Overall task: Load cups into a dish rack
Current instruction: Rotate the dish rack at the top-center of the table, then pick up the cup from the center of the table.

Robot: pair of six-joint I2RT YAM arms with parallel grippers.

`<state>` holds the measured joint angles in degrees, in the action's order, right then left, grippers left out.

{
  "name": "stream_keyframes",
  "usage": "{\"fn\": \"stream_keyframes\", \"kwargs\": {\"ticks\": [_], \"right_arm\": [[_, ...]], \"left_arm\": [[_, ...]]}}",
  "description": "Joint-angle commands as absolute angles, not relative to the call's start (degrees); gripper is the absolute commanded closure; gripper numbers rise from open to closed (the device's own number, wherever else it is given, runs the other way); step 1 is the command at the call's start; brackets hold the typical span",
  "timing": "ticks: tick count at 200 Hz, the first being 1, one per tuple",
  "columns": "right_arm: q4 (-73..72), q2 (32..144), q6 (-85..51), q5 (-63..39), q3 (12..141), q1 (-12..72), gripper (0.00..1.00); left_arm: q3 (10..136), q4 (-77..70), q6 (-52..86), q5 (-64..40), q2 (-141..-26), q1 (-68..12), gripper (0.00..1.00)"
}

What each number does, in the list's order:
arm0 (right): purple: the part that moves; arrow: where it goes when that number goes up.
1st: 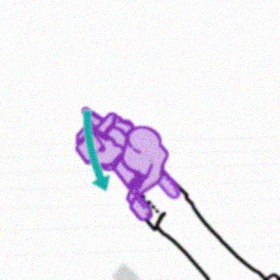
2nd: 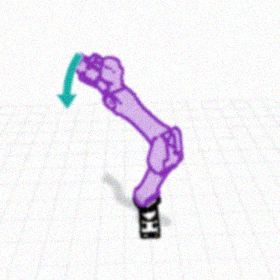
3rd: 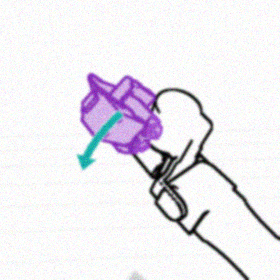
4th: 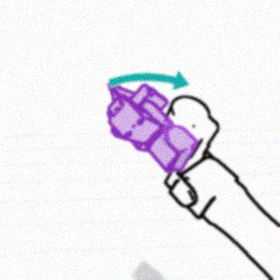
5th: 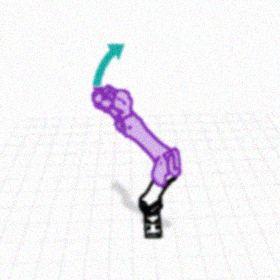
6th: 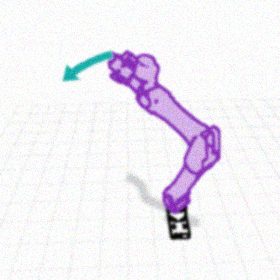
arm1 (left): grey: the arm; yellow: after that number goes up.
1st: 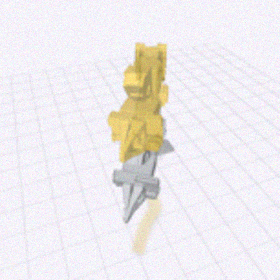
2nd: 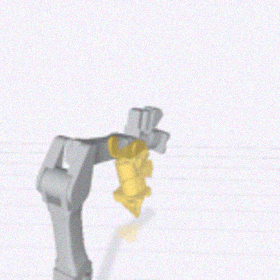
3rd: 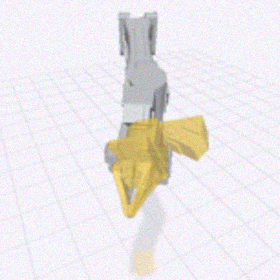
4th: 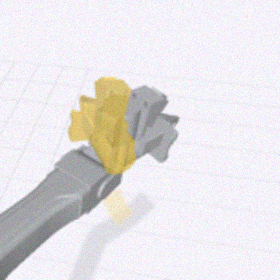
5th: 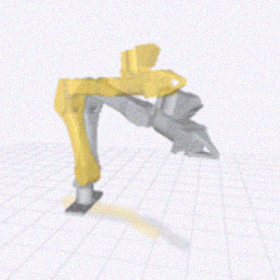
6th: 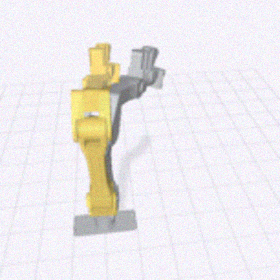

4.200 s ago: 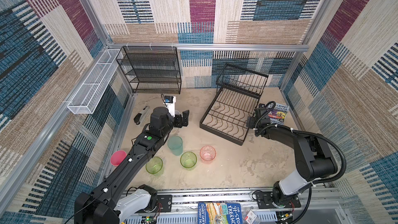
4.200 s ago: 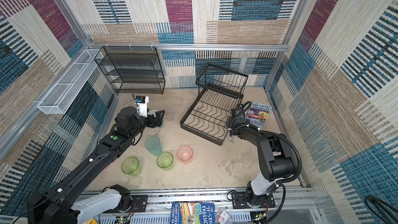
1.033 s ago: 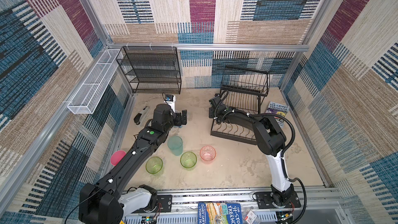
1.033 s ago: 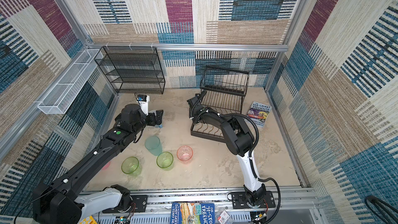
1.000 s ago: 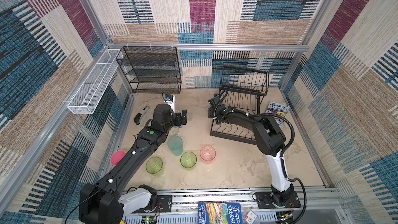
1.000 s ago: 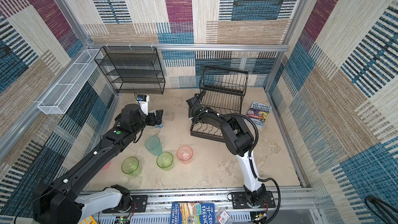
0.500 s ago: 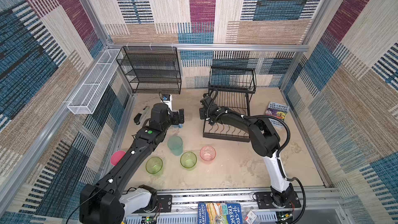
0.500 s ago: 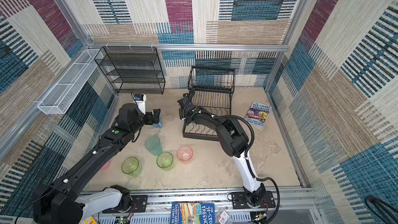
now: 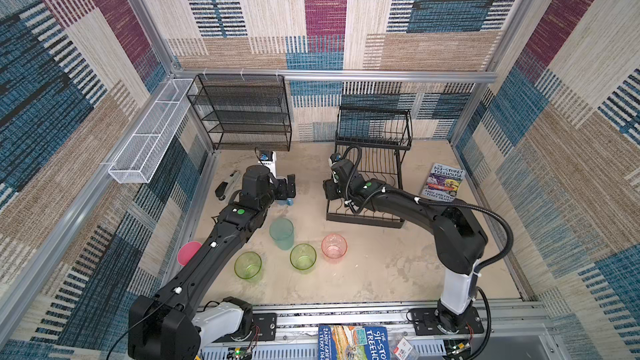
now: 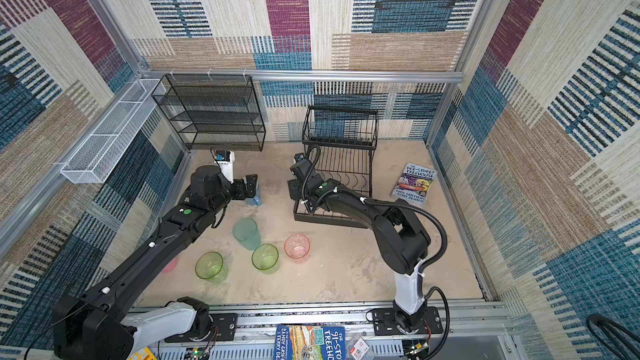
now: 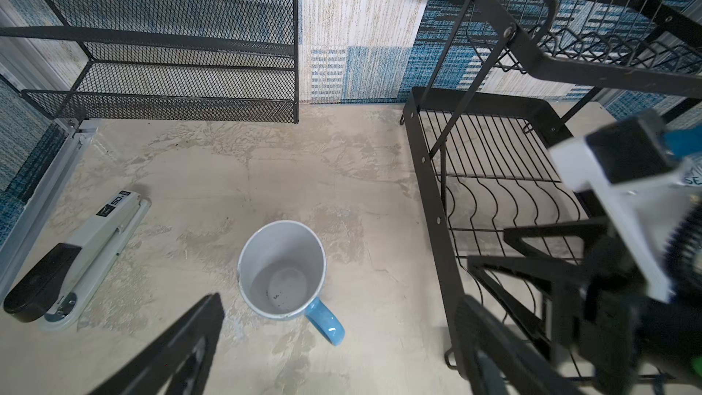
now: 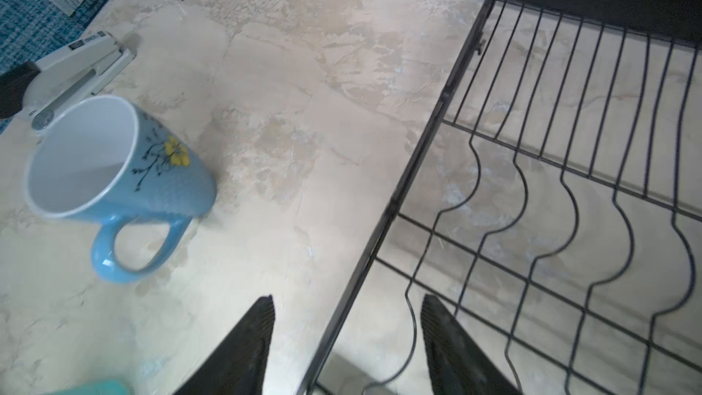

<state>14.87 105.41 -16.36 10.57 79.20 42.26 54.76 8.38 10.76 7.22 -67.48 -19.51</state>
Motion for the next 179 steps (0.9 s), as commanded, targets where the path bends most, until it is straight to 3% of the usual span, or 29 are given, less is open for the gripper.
{"fn": "stream_keyframes", "kwargs": {"ticks": [1, 74, 179], "right_arm": [[14.2, 99.5, -15.2, 11.3, 75.0, 43.5, 0.35], [30.1, 82.7, -15.1, 8.6, 66.4, 48.2, 0.37], [35.3, 84.2, -18.5, -1.3, 61.8, 54.0, 0.46]], "left_arm": [[55.3, 8.8, 11.3, 7.6, -67.6, -19.4, 0.02], [57.3, 11.4, 12.2, 6.3, -68.1, -19.2, 0.02], [58.9, 13.3, 13.3, 2.3, -69.8, -19.2, 0.03]]}}
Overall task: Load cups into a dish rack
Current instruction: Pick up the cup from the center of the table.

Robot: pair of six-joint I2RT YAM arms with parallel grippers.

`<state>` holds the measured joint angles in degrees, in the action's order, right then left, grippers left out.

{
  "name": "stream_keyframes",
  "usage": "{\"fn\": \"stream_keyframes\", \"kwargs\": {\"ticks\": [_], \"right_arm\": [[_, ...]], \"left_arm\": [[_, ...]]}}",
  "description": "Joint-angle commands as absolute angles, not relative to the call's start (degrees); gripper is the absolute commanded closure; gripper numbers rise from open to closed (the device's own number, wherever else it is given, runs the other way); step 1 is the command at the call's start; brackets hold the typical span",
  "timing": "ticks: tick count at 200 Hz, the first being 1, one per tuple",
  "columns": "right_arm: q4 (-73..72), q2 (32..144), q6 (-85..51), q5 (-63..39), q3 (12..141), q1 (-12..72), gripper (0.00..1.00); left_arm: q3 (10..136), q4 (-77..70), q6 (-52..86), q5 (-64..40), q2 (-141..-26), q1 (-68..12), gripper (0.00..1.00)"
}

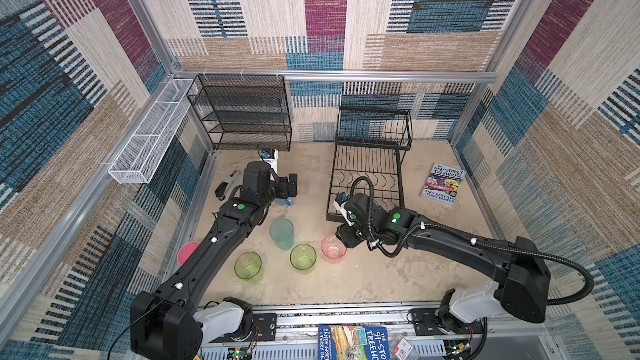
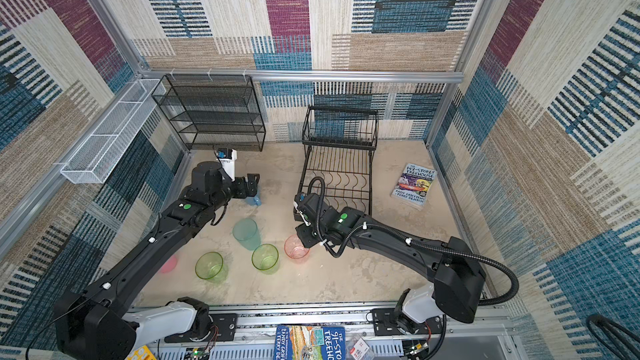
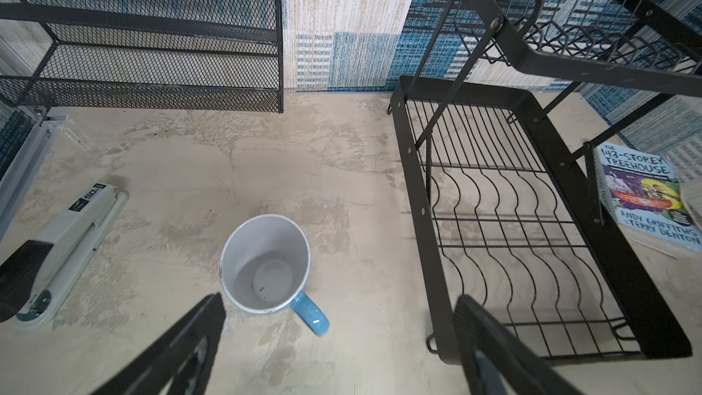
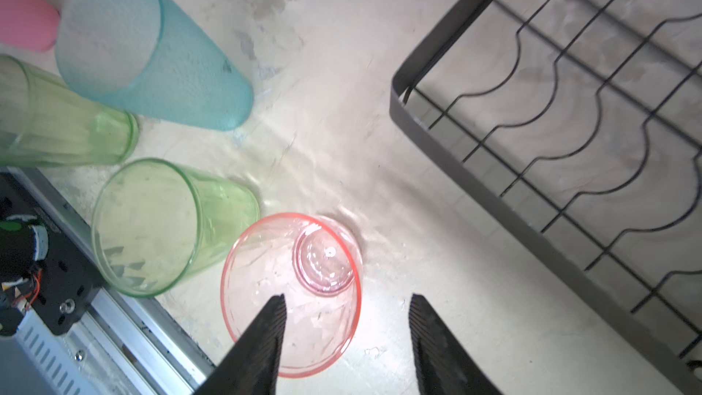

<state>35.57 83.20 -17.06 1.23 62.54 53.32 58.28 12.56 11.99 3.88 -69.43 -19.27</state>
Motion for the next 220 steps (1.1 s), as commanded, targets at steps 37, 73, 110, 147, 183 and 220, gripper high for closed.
{"fn": "stream_keyframes", "kwargs": {"ticks": [37, 73, 110, 147, 183, 220], "right_arm": [[35.8, 86.1, -19.5, -0.6, 61.1, 54.5, 0.52], [36.5, 89.5, -19.6, 1.7, 62.5, 54.5, 0.55], [37.9, 91.6, -19.4, 3.2, 64.8, 54.7, 0.61], [38.8, 92.4, -19.0, 4.5, 65.7, 54.5, 0.66], [39.3, 93.2, -18.4, 5.1, 66.7, 54.5, 0.76], [39.4, 92.9, -17.4, 6.2, 67.5, 54.6, 0.86]], "left_arm": [[59.0, 13.4, 13.4, 1.8, -70.0, -19.2, 0.04], [59.1, 13.4, 13.4, 1.7, -70.0, -19.2, 0.04], [59.1, 13.4, 13.5, 1.5, -70.3, -19.2, 0.04], [59.3, 13.6, 13.5, 1.2, -70.6, -19.2, 0.04], [59.2, 13.6, 13.8, 1.1, -70.4, -19.2, 0.04], [59.5, 13.6, 13.9, 0.8, -70.7, -19.2, 0.04]]}}
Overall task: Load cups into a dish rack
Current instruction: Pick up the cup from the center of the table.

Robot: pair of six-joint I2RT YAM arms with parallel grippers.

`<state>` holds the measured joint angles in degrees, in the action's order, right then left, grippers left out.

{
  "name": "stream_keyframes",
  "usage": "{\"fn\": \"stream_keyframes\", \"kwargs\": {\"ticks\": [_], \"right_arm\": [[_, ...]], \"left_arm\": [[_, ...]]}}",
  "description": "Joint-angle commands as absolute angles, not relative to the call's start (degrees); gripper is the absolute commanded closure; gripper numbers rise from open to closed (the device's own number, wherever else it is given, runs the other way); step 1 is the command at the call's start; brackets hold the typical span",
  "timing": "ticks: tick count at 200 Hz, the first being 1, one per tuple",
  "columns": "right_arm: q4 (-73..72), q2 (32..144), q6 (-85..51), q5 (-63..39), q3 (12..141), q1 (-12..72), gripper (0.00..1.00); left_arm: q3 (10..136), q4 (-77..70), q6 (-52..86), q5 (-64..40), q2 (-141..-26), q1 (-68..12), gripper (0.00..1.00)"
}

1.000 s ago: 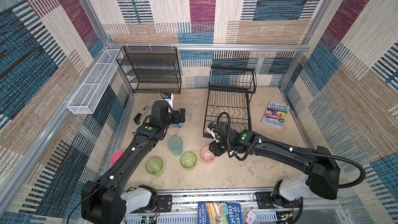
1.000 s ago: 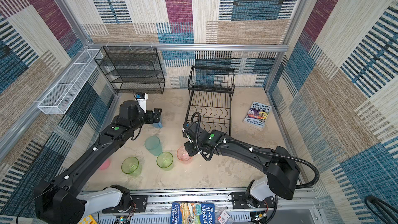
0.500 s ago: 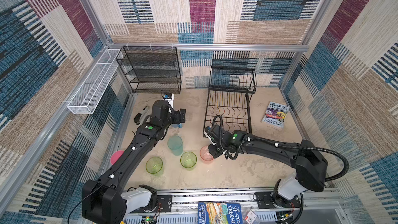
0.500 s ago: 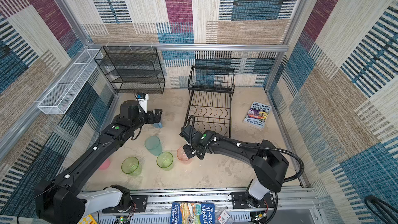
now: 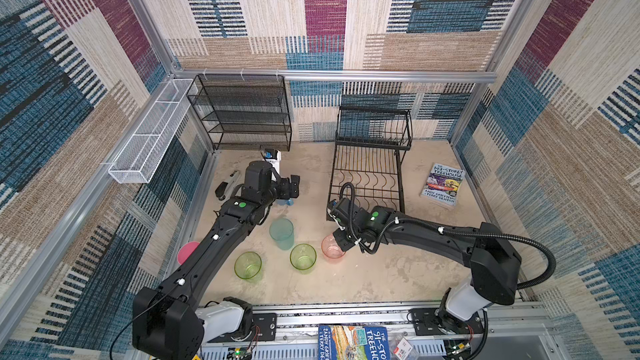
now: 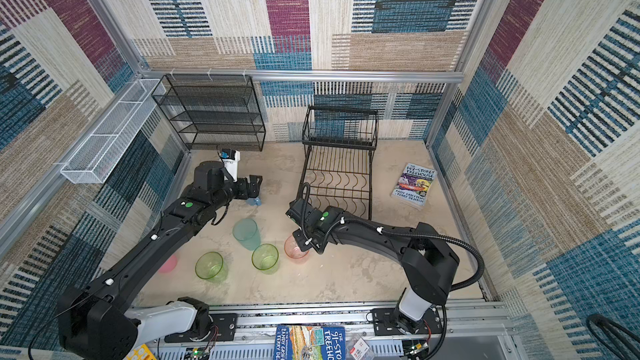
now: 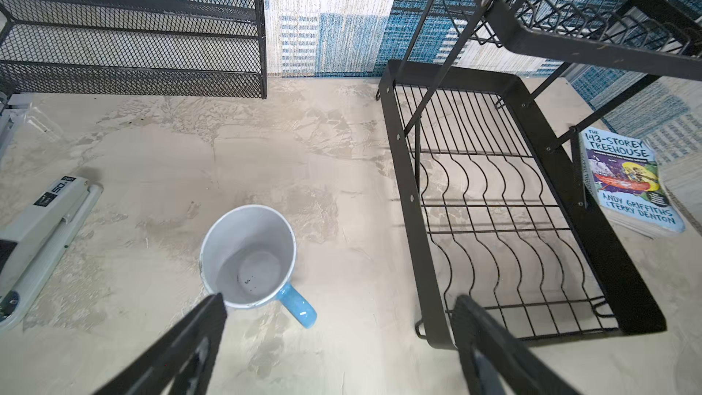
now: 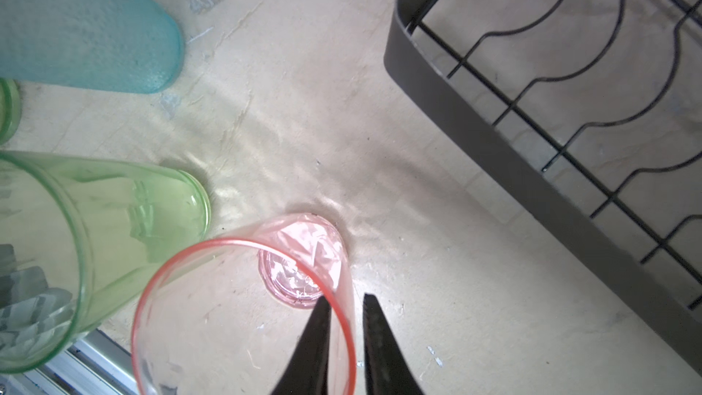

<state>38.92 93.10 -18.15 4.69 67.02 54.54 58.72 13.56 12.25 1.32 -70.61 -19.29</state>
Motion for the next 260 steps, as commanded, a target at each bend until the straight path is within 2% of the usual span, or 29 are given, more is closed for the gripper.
{"fn": "stream_keyframes", "kwargs": {"ticks": [1, 17, 59, 129, 187, 223, 260], "right_arm": [[39.3, 92.9, -17.4, 6.2, 67.5, 54.6, 0.86], [39.4, 93.0, -17.0, 6.2, 67.5, 54.6, 0.93], [39.0, 92.5, -16.4, 5.8, 67.7, 54.6, 1.0], [41.9, 87.8, -14.8, 5.8, 69.5, 54.5, 1.0], [44.8, 81.7, -15.5, 11.2, 71.7, 54.6, 1.0], [38.0, 76.1, -13.9, 16.2, 69.2, 53.9, 1.0], [19.9, 67.9, -10.9, 17.4, 61.0, 52.1, 1.0]], "left_arm": [[59.4, 13.6, 13.9, 0.8, -70.7, -19.2, 0.04], [59.2, 13.5, 13.9, 0.9, -70.5, -19.3, 0.04], [59.2, 13.4, 13.9, 1.0, -70.5, -19.2, 0.04], [59.2, 13.6, 13.9, 1.1, -70.4, -19.3, 0.04], [59.6, 14.2, 14.6, 0.8, -70.3, -19.3, 0.04], [60.3, 15.9, 19.4, -0.3, -69.7, -19.4, 0.06], [64.1, 20.4, 27.0, -2.7, -70.1, -20.1, 0.11]]}}
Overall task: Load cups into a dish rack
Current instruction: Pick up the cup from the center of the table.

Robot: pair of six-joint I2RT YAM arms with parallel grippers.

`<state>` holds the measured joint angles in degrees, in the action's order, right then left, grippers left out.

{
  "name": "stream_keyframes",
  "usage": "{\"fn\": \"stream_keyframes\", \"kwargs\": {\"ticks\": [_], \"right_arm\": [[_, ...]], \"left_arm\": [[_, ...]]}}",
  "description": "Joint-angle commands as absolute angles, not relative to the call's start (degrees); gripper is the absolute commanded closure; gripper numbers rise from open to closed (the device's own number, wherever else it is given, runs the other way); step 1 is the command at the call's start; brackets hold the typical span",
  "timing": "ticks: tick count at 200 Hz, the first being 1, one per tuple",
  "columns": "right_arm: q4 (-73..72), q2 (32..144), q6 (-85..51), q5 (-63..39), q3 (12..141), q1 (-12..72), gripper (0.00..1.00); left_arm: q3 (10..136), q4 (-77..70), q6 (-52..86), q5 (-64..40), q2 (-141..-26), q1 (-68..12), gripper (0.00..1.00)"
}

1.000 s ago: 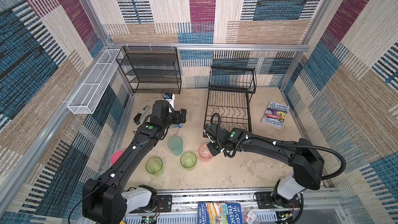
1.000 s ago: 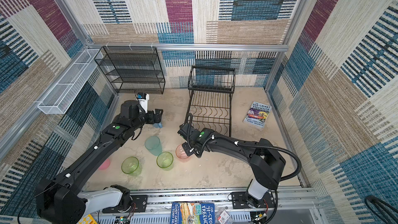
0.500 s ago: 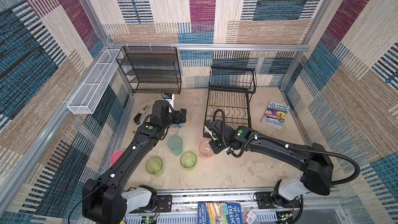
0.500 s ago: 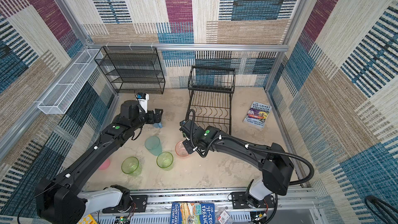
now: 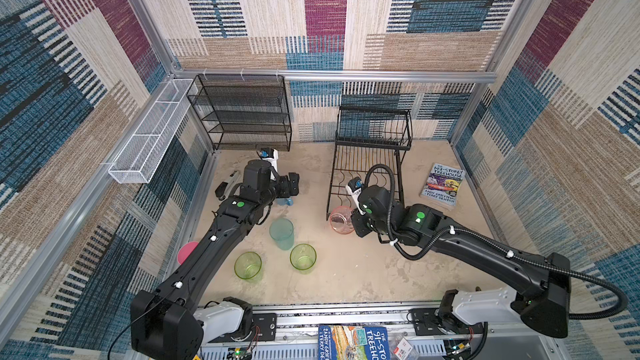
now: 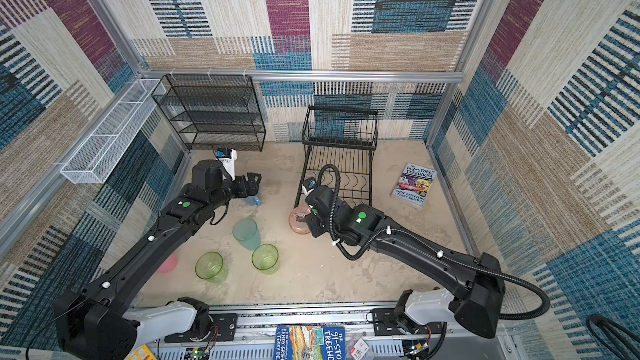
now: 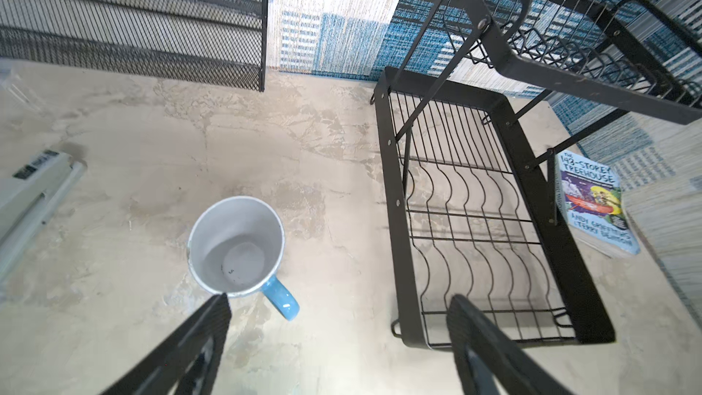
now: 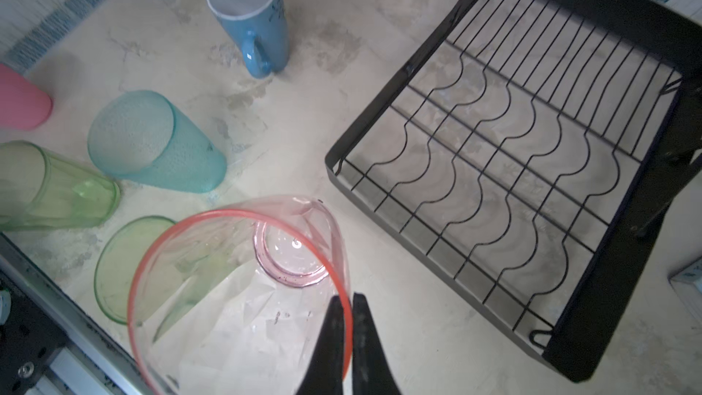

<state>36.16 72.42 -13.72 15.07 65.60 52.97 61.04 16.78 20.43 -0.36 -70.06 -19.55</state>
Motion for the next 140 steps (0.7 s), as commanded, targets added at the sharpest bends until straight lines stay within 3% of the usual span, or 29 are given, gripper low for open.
{"fn": "stream_keyframes", "kwargs": {"ticks": [1, 85, 140], "right_arm": [[19.2, 67.6, -10.8, 17.3, 60.6, 52.1, 1.0], [-19.7, 56.6, -2.3, 16.5, 38.8, 48.1, 1.0], [-34.7, 60.0, -1.3, 11.0, 34.6, 45.8, 1.0]], "left_arm": [[64.3, 20.6, 27.2, -2.7, -70.1, -20.1, 0.11], [66.6, 25.9, 52.5, -15.6, -66.8, -20.1, 0.11], [58.0, 10.3, 73.9, -26.0, -65.9, -20.1, 0.09]]}}
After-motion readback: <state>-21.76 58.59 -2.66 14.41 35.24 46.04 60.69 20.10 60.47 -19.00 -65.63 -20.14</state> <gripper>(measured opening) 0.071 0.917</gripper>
